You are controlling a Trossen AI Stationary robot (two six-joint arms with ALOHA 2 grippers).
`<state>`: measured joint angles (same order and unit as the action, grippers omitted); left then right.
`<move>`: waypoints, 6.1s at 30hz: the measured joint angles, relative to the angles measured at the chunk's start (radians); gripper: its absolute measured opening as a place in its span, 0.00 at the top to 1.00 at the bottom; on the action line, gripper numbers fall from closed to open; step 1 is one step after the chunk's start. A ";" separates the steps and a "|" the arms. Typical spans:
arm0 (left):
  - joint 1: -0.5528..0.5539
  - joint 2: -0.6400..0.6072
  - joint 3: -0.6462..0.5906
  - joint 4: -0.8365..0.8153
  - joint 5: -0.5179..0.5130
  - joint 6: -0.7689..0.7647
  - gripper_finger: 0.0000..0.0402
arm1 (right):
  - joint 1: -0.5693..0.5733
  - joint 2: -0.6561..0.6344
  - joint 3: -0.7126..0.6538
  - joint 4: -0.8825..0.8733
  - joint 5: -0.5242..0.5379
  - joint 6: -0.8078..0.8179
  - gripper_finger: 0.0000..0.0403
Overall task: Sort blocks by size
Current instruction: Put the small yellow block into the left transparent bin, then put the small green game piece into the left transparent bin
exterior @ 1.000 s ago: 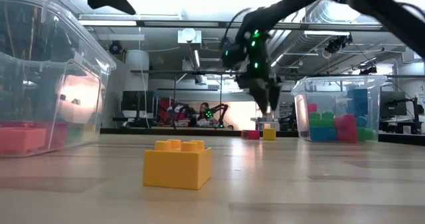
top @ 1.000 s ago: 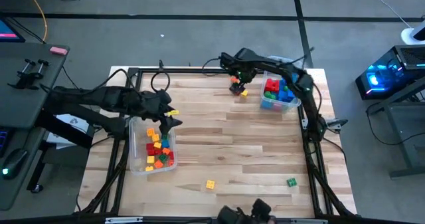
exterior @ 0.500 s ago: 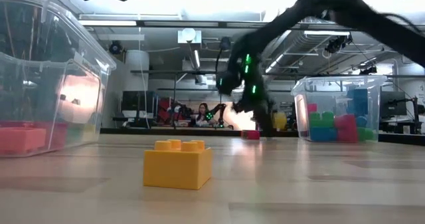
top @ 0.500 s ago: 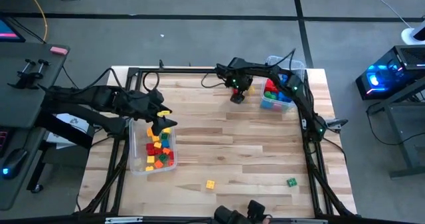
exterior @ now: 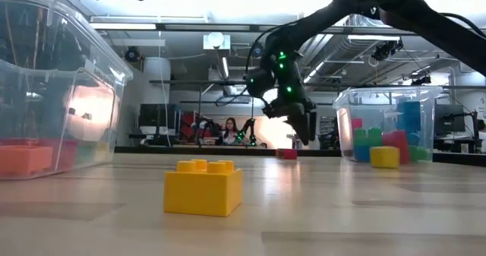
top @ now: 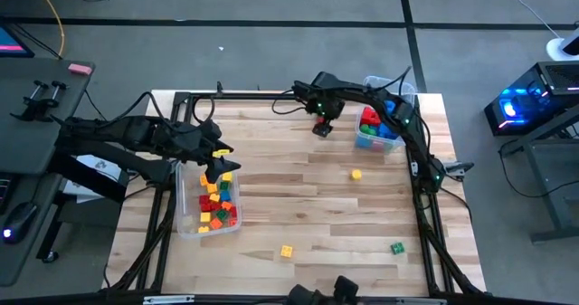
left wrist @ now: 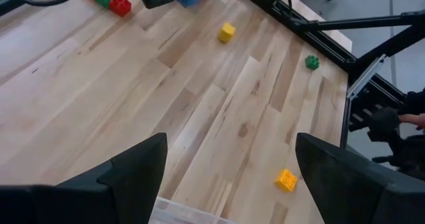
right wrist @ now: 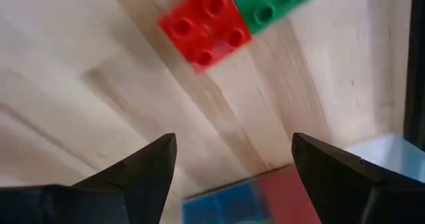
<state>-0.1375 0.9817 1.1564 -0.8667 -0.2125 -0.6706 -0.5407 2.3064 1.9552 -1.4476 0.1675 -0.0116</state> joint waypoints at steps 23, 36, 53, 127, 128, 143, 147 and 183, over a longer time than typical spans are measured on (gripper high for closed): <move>0.000 0.002 0.000 0.006 -0.014 0.047 0.21 | 0.666 -0.855 -0.726 0.275 -0.028 0.570 0.27; 0.000 0.002 0.000 0.005 -0.045 0.044 0.21 | 0.636 -0.926 -1.084 0.455 -0.065 0.164 0.27; 0.000 0.002 0.000 0.004 -0.045 0.044 0.21 | 0.560 -0.878 -1.226 0.716 -0.115 0.157 0.28; 0.054 0.061 0.263 0.016 -0.007 0.290 0.21 | 0.649 -0.596 -1.092 0.966 -0.113 0.375 0.33; 0.053 0.061 0.263 0.015 -0.007 0.290 0.21 | 0.649 -0.596 -1.081 0.954 -0.103 0.375 0.38; 0.054 0.060 0.263 0.031 -0.009 0.324 0.21 | 0.598 -0.569 -0.635 1.245 -0.019 0.214 0.68; 0.054 0.060 0.263 0.037 -0.011 0.314 0.21 | 0.601 -0.453 -0.499 1.346 -0.019 0.206 0.68; 0.066 0.035 0.263 0.063 -0.011 0.403 0.21 | 0.538 -0.105 0.130 0.675 -0.033 0.031 0.15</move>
<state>-0.0716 1.0165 1.4193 -0.8038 -0.2239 -0.2677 -0.0026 2.2015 2.0855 -0.7725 0.1349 0.0197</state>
